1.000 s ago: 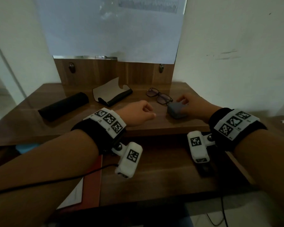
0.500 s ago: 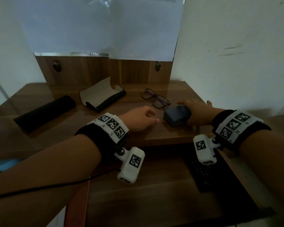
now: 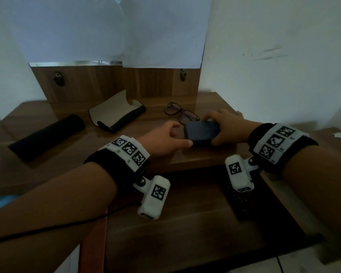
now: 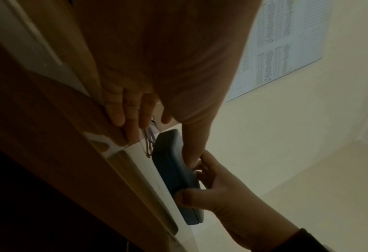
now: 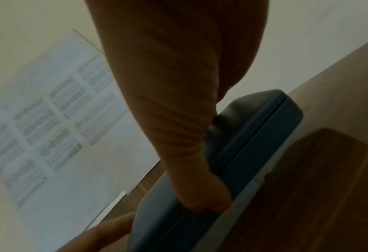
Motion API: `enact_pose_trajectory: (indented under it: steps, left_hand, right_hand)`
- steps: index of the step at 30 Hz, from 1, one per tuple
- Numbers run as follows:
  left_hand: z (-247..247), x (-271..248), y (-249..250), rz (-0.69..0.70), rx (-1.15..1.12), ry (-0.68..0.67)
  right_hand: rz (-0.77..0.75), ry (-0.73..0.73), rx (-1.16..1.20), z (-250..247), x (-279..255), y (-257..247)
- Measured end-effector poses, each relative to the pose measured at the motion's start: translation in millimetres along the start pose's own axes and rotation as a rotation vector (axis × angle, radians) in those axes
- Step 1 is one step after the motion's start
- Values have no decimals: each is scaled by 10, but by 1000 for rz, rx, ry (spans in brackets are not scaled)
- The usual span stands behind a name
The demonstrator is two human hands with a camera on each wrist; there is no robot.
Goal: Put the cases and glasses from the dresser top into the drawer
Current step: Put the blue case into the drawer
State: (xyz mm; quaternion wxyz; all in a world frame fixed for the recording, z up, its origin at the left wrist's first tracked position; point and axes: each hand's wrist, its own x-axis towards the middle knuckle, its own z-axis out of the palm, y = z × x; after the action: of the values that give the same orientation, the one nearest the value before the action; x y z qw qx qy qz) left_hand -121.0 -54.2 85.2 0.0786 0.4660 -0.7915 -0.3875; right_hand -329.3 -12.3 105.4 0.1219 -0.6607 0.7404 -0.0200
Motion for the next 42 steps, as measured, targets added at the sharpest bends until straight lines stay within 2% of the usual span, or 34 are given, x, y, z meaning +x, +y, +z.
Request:
enact_pose_trajectory:
  steps: [4, 7, 10, 14, 18, 22, 27, 31, 34, 38, 42]
  left_hand:
    - [9, -73, -34, 60, -71, 19]
    - [-19, -165, -84, 113, -53, 92]
    - [-78, -284, -134, 138, -4, 132]
    - [-142, -459, -169, 139, 98, 105]
    - [-218, -618, -234, 111, 61, 96]
    - [-305, -750, -329, 8, 55, 1]
    - [-248, -918, -445, -177, 50, -247]
    - [-166, -969, -563, -208, 189, -318]
    - [-121, -957, -666, -217, 264, -334]
    - [-10, -911, -813, -270, 229, -395]
    - [98, -826, -961, -331, 142, -328]
  right_hand:
    - [-103, -25, 122, -11, -103, -179]
    - [-159, -48, 154, -23, -212, -303]
    - [-158, -104, 190, -50, -326, -378]
    - [-146, -233, 217, -70, -428, -433]
    - [-92, -356, 306, -52, -497, -443]
    - [-14, -511, 334, 35, -578, -419]
    - [108, -711, 428, 209, -680, -483]
    - [46, -744, 288, 373, -609, -486]
    - [58, -755, 215, 486, -635, -572]
    - [136, -728, 154, 637, -661, -691]
    - [197, -668, 189, 826, -603, -753]
